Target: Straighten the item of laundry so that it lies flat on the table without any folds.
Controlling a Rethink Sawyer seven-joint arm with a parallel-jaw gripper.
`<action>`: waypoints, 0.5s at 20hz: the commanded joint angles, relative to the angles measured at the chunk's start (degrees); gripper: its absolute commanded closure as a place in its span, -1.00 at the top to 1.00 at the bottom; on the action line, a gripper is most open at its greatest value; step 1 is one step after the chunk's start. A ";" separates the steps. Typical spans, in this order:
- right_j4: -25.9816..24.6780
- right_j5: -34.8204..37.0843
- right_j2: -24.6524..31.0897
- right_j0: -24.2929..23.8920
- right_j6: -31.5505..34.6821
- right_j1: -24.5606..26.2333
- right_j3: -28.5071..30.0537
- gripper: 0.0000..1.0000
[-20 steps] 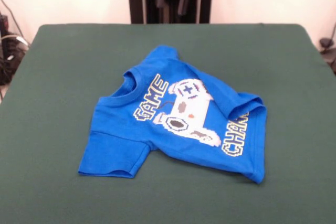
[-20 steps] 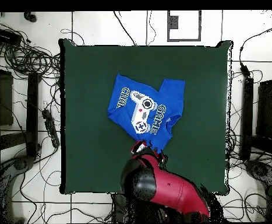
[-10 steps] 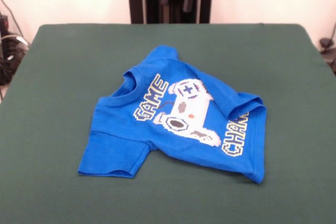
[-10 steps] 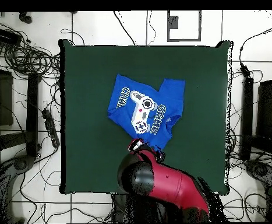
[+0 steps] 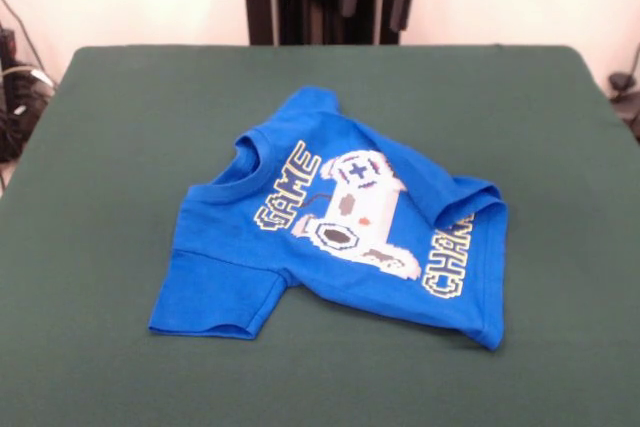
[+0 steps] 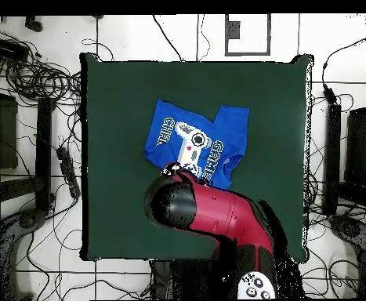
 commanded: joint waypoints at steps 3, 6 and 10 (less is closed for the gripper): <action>3.89 2.64 5.76 2.52 9.53 8.93 -7.05 1.00; 4.18 3.41 5.37 3.31 9.87 9.81 -8.59 1.00; 4.71 2.99 5.39 3.77 10.01 11.26 -9.96 1.00</action>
